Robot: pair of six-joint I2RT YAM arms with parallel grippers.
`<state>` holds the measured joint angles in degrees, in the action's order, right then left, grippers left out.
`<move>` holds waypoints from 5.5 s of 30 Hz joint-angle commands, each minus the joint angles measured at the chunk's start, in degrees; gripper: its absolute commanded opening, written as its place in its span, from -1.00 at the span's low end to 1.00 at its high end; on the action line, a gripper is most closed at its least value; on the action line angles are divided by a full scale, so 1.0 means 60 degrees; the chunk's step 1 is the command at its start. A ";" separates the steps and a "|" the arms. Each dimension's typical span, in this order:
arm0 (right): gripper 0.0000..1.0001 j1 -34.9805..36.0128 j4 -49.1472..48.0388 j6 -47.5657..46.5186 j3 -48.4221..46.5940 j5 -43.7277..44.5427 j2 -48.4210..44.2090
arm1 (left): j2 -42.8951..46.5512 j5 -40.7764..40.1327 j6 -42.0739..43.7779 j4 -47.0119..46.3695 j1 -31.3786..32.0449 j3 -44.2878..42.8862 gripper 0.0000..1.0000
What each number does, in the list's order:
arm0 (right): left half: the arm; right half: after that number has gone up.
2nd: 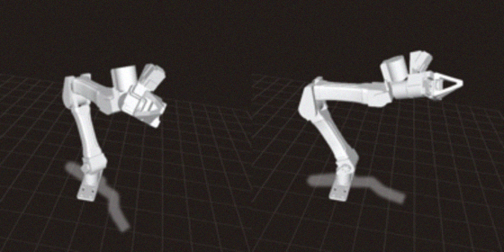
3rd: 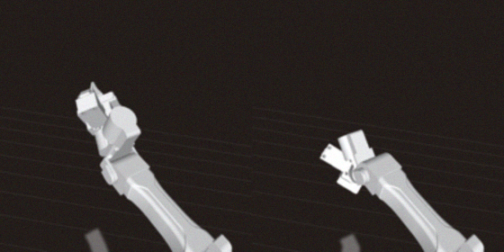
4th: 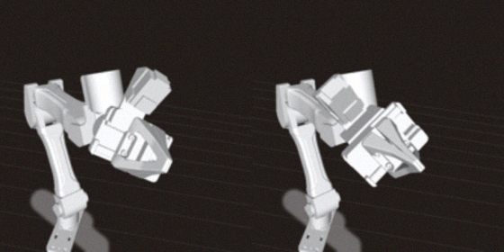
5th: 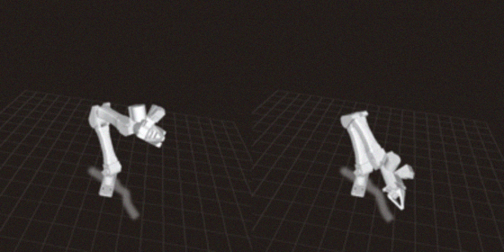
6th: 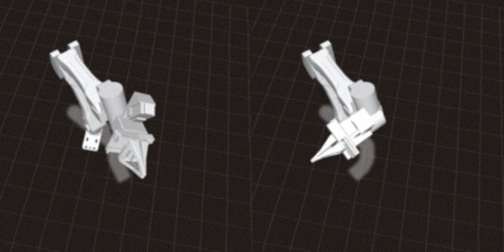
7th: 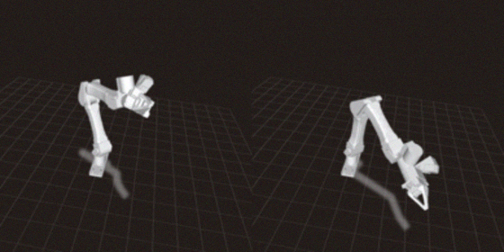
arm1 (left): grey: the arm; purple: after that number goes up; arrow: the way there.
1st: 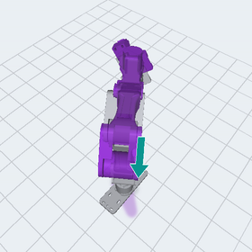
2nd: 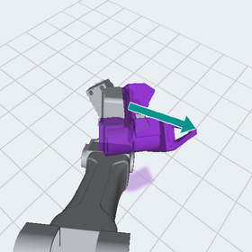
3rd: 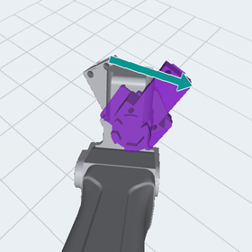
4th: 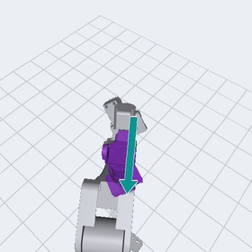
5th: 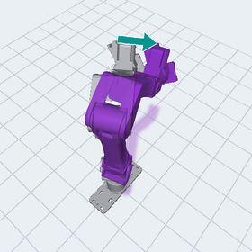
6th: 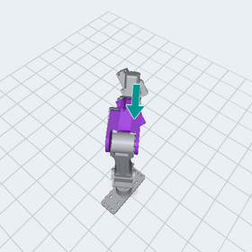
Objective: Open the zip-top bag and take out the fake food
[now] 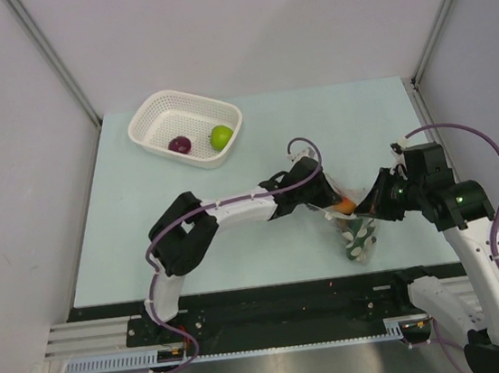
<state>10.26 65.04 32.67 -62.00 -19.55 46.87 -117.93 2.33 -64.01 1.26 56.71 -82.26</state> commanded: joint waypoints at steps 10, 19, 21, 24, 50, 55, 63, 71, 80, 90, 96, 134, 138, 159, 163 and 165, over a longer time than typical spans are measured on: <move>-1.00 -0.0069 -0.0072 -0.0054 -0.0390 0.0241 -0.0078 | 0.1006 0.0432 0.2244 0.0669 -0.0237 -0.0148 -0.96; -1.00 -0.0172 -0.0453 -0.0054 -0.0463 0.0856 0.0039 | 0.1988 0.1222 0.3387 0.0962 -0.0237 -0.0294 -1.00; -1.00 -0.0158 -0.0585 -0.0024 -0.0405 0.0944 0.0098 | 0.2252 0.1398 0.3577 0.1006 -0.0237 -0.0294 -1.00; -1.00 -0.0172 -0.0687 -0.0024 -0.0404 0.1105 0.0186 | 0.2647 0.1633 0.3812 0.1240 -0.0223 -0.0280 -1.00; -1.00 -0.0187 -0.1113 -0.0009 0.0328 0.1105 0.0230 | 0.6150 0.1913 0.4999 0.1723 -0.2564 0.0909 -0.90; -1.00 -0.0187 -0.0894 -0.0112 0.0065 0.1178 0.0157 | 0.5111 0.1882 0.4707 0.1652 -0.4512 0.0073 -0.92; -1.00 -0.0202 -0.0454 -0.0375 -0.0463 0.1778 0.0157 | 0.3295 0.3066 0.3681 0.0785 -0.7194 -0.0966 -0.93; -1.00 -0.0216 -0.0629 -0.0376 -0.1049 0.1999 0.0844 | 0.3477 -0.1203 0.5657 0.4515 -0.7356 -0.0361 0.58; -1.00 -0.0245 -0.0834 -0.0376 -0.0991 0.1897 0.1020 | 0.3952 -0.0640 0.6887 0.2530 -0.9302 0.1289 0.84; -1.00 -0.0246 -0.0879 -0.0273 -0.0888 0.1896 0.1138 | 0.2184 0.0590 0.6685 0.1653 -1.2145 0.0485 0.71; -1.00 -0.0245 -0.0688 -0.0171 -0.0815 0.1619 0.1474 | -0.1494 0.1558 0.5119 0.1066 -1.2747 -0.2913 0.64; -1.00 -0.0245 -0.0863 -0.0215 -0.0712 0.1560 0.1416 | -0.1397 0.2116 0.4266 0.1490 -1.2923 -0.5438 -1.00; -1.00 -0.0245 -0.0878 -0.0317 -0.0697 0.1457 0.1343 | -0.0269 0.2803 0.4136 0.1125 -1.2937 -0.4107 -1.00; -1.00 -0.0304 -0.0469 -0.0991 -0.1034 0.1383 0.0904 | 0.2634 0.2879 0.5263 0.2134 -0.9539 0.0131 -0.89; -1.00 -0.0319 -0.0424 -0.1064 -0.1064 0.1398 0.0816 | 0.2268 0.2806 0.5321 0.2441 -0.9115 -0.0147 -0.40; -1.00 -0.0319 -0.0395 -0.1050 -0.1020 0.1398 0.0758 | 0.2019 0.2747 0.5380 0.2778 -0.9100 -0.0600 -0.22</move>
<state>8.75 62.46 27.94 -66.04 -11.00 52.80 -105.36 19.88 -32.91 16.05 0.99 -81.56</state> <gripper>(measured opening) 0.007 0.674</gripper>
